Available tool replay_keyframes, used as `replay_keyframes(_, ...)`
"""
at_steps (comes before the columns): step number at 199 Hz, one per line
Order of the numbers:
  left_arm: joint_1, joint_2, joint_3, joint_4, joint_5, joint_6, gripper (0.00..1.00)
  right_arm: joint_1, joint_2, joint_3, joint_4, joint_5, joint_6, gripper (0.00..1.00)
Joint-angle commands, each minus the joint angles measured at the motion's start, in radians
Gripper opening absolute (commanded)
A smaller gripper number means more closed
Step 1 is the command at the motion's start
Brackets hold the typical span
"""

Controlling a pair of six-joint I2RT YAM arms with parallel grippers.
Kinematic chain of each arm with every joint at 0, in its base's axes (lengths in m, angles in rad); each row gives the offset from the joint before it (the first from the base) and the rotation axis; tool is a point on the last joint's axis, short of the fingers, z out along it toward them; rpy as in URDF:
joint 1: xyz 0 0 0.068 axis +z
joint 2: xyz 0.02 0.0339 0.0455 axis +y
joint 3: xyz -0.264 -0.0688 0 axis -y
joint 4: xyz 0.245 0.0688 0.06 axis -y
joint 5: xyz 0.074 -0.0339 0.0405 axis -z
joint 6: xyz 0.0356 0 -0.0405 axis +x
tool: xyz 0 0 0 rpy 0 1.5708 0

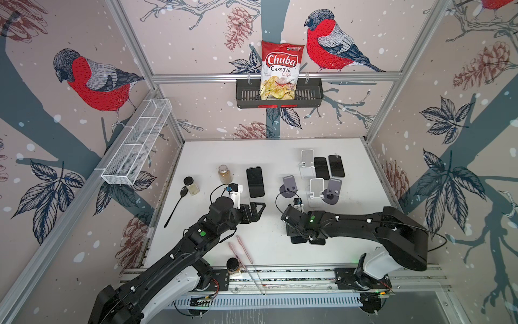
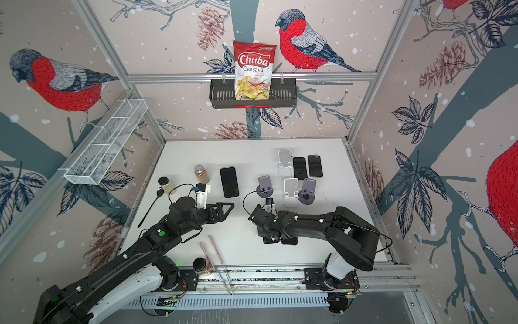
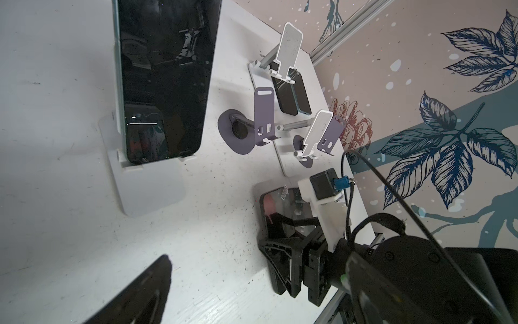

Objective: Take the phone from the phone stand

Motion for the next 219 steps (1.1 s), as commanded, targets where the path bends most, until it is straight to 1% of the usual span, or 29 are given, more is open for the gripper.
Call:
replay_keyframes(1, 0.002, -0.004, -0.008, 0.041, 0.004, 0.001, 0.96, 0.004, 0.013, 0.002, -0.009, -0.013, 0.006, 0.63)
replay_keyframes(117, 0.002, -0.024, -0.026, 0.052, 0.006, -0.006, 0.96, 0.025, 0.055, 0.021, -0.049, -0.012, 0.034, 0.67)
replay_keyframes(167, 0.002, -0.023, -0.019, 0.044, 0.006, 0.004, 0.96, 0.042, 0.097, 0.052, -0.082, 0.009, 0.045, 0.68)
replay_keyframes(219, 0.002, -0.022, -0.029, 0.062, 0.008, -0.003, 0.96, 0.061, 0.130, 0.072, -0.106, 0.006, 0.045, 0.70)
